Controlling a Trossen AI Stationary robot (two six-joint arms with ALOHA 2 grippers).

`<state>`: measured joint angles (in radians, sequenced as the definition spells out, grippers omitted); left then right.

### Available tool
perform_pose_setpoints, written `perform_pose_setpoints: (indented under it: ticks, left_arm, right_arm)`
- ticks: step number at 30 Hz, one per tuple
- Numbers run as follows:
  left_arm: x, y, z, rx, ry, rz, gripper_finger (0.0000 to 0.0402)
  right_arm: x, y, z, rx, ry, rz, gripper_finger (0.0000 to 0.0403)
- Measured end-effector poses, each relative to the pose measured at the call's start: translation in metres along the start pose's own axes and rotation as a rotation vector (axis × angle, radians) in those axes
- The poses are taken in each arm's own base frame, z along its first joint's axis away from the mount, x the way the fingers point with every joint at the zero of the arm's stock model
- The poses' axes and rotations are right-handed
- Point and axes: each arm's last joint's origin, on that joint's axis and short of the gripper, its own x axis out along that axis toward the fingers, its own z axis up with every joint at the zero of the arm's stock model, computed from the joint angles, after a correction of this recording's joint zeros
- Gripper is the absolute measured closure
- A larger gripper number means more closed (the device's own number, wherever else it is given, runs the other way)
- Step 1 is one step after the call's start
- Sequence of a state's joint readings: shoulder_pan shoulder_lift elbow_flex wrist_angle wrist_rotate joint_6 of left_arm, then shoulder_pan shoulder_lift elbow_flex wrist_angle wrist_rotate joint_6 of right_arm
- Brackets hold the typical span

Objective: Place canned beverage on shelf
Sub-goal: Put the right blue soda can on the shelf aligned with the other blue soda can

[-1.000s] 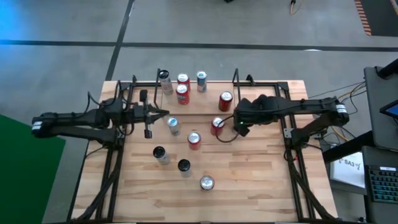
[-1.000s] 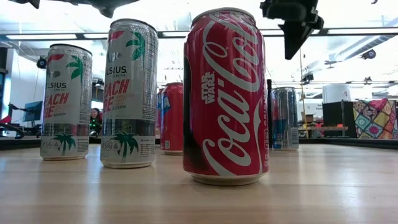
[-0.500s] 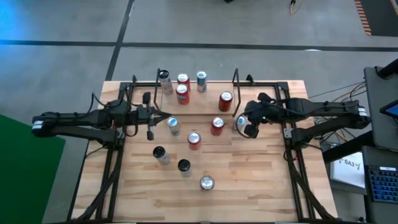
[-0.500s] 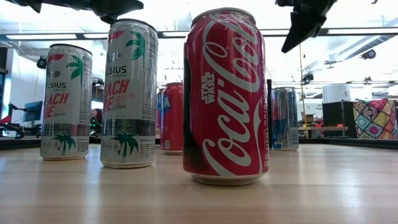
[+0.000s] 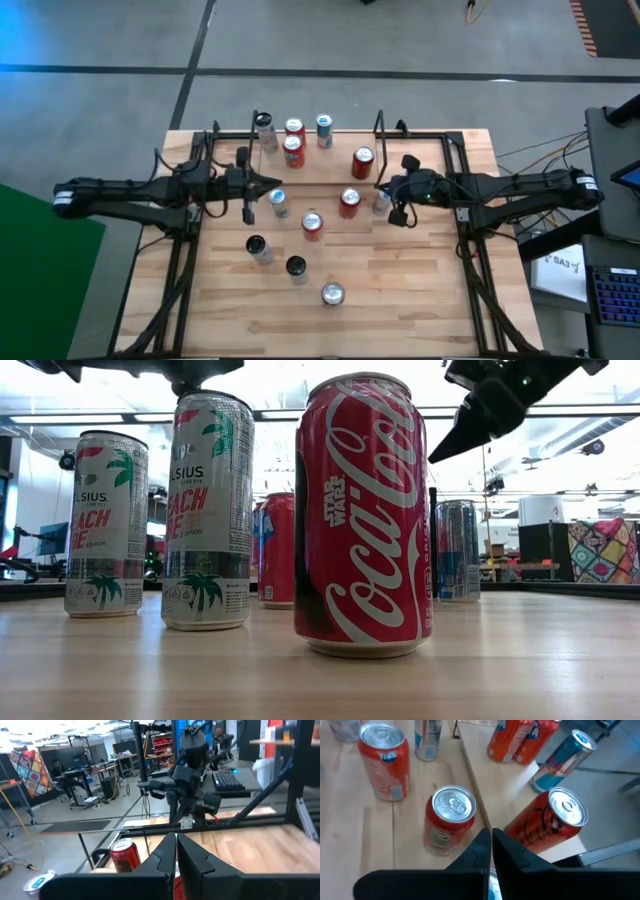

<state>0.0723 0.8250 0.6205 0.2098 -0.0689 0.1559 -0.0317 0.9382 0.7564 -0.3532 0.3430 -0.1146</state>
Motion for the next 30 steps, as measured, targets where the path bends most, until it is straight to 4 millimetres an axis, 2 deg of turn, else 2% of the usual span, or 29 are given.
perform_pose_setpoints:
  ticks: [3,8,16,19,24,30]
  left_arm:
    - [0.004,0.000,0.000,-0.071,-0.010,0.002,0.0402]
    - [0.009,-0.001,-0.002,-0.188,-0.009,0.001,0.0402]
    - [0.020,-0.003,-0.009,-0.265,0.015,0.000,0.0402]
    - [0.025,-0.004,-0.012,-0.292,0.017,0.000,0.0402]
    - [0.033,-0.005,-0.015,-0.275,0.008,0.000,0.0402]
    - [0.035,-0.005,-0.015,-0.267,-0.005,0.001,0.0402]
  right_arm:
    - [0.002,-0.001,-0.001,-0.007,0.012,-0.045,0.0394]
    - [0.003,-0.002,-0.001,0.076,0.021,-0.123,0.0393]
    - [0.002,-0.005,-0.001,0.142,0.021,-0.207,0.0388]
    - [0.002,-0.005,-0.001,0.152,0.019,-0.207,0.0366]
    - [0.002,-0.005,-0.001,0.247,0.009,-0.209,0.0305]
    - [0.002,-0.004,-0.001,0.265,0.008,-0.198,0.0241]
